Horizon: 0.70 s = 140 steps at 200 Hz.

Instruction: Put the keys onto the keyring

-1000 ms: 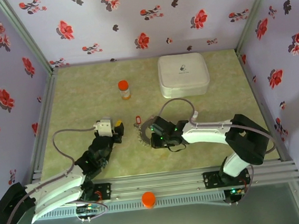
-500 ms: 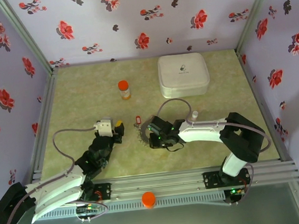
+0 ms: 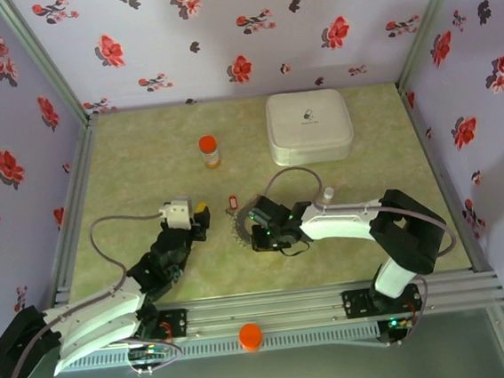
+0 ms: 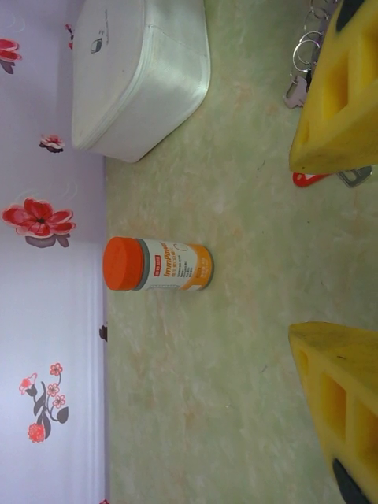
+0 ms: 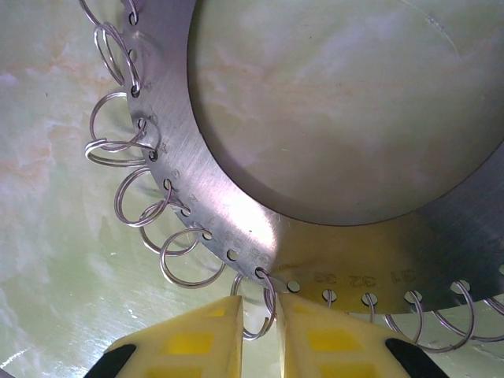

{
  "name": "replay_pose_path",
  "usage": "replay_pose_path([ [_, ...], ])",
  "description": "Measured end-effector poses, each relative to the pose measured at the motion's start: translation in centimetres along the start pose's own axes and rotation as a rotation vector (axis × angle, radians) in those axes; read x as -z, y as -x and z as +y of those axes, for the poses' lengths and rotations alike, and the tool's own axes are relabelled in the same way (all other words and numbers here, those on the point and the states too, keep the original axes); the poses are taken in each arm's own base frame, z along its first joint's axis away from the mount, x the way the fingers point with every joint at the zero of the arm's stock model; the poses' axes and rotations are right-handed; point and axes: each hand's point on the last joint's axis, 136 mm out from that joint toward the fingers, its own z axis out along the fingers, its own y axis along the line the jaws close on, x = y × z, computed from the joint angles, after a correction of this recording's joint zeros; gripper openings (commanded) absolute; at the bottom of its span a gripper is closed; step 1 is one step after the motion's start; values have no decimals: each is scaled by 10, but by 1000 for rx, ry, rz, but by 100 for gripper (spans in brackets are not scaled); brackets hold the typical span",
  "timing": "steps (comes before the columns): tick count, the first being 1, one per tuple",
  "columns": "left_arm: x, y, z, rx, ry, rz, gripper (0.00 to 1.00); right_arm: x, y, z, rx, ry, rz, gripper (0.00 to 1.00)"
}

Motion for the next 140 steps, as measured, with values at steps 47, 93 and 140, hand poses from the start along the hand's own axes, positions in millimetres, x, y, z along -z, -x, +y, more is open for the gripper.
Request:
replay_pose_path([
  [47,-1,-2,-2,-8,-5,9,52,-2,-2,3,-3,12,16,14],
  [93,-1,0,-2,-6,-6,5,52,-2,-2,2,-1,2,18,0],
  [140,-3,-2,-3,-14,-6,11,52,8,-1,-12,10,-49,21,0],
])
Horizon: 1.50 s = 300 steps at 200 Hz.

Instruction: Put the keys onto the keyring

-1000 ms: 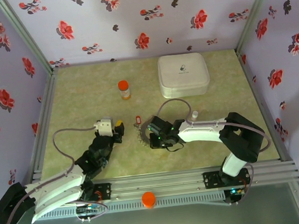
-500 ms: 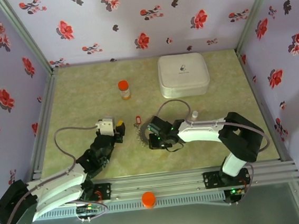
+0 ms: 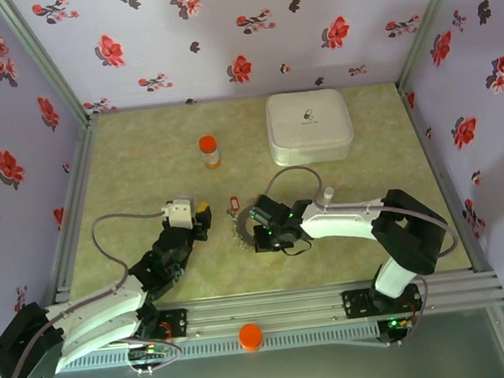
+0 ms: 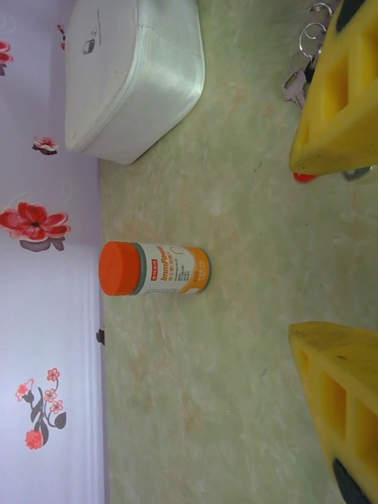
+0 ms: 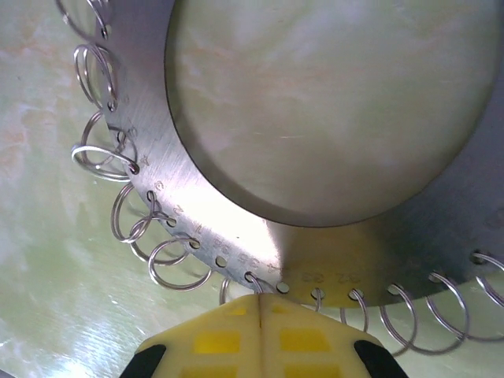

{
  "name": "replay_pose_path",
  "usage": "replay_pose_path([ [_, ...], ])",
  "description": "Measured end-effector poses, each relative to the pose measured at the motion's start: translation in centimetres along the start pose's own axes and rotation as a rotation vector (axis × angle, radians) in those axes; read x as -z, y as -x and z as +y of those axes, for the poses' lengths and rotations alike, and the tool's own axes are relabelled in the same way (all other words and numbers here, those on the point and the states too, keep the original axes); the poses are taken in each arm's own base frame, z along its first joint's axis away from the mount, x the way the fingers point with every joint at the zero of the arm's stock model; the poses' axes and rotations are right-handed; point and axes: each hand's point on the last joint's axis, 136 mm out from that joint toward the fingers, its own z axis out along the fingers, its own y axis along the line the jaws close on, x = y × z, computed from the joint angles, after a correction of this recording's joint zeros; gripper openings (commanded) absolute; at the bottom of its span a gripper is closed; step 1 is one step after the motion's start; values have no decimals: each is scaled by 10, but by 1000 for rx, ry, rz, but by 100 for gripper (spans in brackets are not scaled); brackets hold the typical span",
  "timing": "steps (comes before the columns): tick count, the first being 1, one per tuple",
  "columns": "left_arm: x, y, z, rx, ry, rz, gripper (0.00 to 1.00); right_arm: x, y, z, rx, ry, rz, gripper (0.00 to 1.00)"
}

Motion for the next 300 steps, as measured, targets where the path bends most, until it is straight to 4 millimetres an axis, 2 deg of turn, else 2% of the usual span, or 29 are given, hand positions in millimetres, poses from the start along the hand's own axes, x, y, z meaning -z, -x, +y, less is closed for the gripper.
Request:
replay_pose_path([
  [41,-3,-4,-3,-7,-8,11,52,19,0,-21,15,-49,-11,0],
  [60,-4,-5,-4,-10,-11,17,52,23,-7,-29,7,-61,2,22],
  [93,-6,-7,-6,-13,-14,21,52,22,-16,-26,-78,-9,16,29],
  [141,-7,-3,-11,-10,-35,8,53,22,-6,-4,-269,85,-29,26],
  [184,-7,0,-15,-24,-54,-4,53,13,-13,-5,-384,106,-32,25],
  [248,-7,7,-19,-6,-76,-28,53,13,-11,7,-422,152,-46,23],
  [300,-7,9,-19,0,-79,-37,53,3,-15,3,-437,122,-30,23],
])
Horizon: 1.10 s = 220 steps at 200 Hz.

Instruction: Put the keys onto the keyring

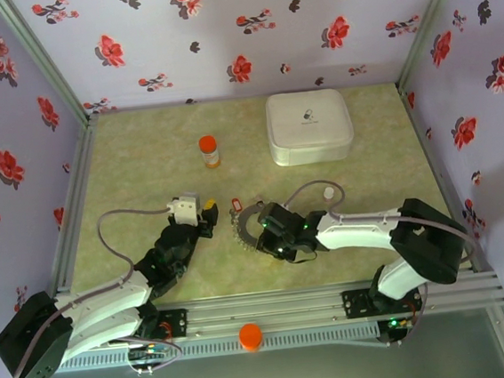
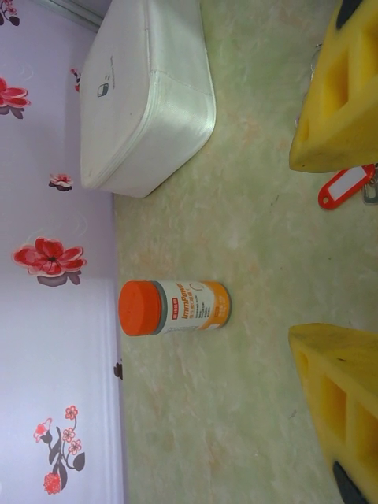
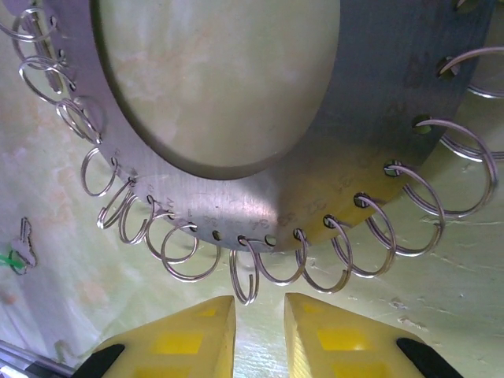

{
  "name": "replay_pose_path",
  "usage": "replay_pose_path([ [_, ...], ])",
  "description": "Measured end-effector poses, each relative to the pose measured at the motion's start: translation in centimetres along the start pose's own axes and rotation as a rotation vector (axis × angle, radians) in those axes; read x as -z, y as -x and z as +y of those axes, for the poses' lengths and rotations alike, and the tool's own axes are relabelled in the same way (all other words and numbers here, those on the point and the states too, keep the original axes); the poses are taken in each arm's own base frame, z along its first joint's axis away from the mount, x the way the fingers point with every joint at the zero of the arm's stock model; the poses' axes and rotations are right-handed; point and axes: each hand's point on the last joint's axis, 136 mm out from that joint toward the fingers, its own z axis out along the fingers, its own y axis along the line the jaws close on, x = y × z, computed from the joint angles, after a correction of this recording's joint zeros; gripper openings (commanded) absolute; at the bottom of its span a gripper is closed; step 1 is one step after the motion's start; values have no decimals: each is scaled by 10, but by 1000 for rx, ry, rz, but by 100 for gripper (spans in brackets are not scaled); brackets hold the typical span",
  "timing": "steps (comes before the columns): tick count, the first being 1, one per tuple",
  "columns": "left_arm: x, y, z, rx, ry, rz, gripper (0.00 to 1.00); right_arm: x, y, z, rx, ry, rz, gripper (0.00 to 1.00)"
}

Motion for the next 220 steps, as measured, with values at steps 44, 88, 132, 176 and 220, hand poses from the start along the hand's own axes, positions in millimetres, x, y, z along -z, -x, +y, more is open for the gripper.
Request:
replay_pose_path([
  [44,0,0,0,1,0,-1,53,-4,1,4,-1,-4,1,22],
  [88,0,0,0,1,0,-2,53,-8,2,3,-2,-16,3,21],
  [132,1,2,0,4,-1,-6,53,-11,3,8,-2,-14,2,19],
  [176,1,2,0,5,-1,-8,53,-13,5,9,-6,-18,1,17],
  [220,1,2,0,6,-1,-8,53,-14,8,12,-4,-18,-3,10],
])
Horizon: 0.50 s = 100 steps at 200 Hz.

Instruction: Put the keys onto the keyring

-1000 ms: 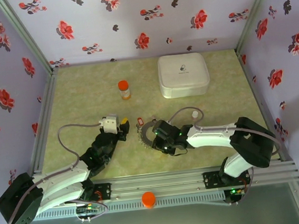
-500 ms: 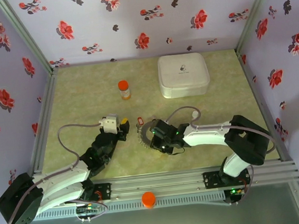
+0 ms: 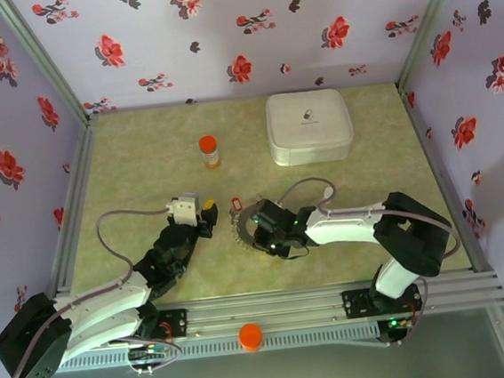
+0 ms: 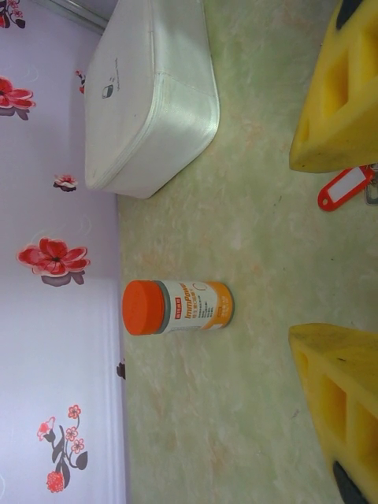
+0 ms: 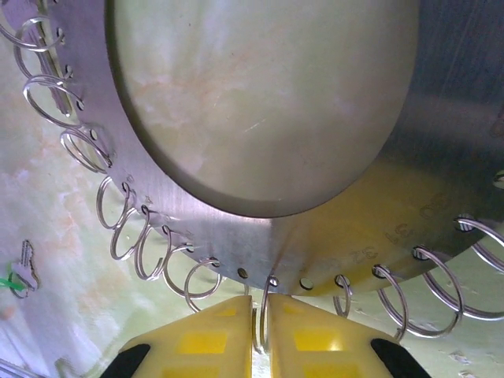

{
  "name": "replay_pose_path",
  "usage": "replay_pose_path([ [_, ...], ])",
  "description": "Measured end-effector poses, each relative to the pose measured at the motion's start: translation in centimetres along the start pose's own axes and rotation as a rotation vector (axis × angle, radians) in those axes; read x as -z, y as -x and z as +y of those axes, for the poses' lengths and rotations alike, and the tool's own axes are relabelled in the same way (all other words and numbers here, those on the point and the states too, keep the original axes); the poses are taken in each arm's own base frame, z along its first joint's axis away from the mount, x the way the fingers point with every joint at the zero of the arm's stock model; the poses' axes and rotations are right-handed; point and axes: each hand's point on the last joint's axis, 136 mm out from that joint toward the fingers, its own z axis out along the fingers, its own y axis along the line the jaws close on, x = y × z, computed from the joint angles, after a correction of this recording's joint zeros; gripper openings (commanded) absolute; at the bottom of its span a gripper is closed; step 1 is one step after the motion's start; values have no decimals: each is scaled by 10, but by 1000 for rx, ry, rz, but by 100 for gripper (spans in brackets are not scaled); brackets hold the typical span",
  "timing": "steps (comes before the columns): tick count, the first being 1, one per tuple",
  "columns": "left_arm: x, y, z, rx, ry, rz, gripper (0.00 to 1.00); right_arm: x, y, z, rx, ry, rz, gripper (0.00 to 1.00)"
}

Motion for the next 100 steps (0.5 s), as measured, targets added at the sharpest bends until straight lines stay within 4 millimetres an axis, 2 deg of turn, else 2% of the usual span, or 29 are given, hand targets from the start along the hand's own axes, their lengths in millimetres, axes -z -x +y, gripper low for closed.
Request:
replay_pose_path([
  [42,0,0,0,0,0,0,53,3,1,-8,33,-48,-4,0],
  [100,0,0,0,-1,2,0,53,27,4,-26,225,-173,-5,0],
])
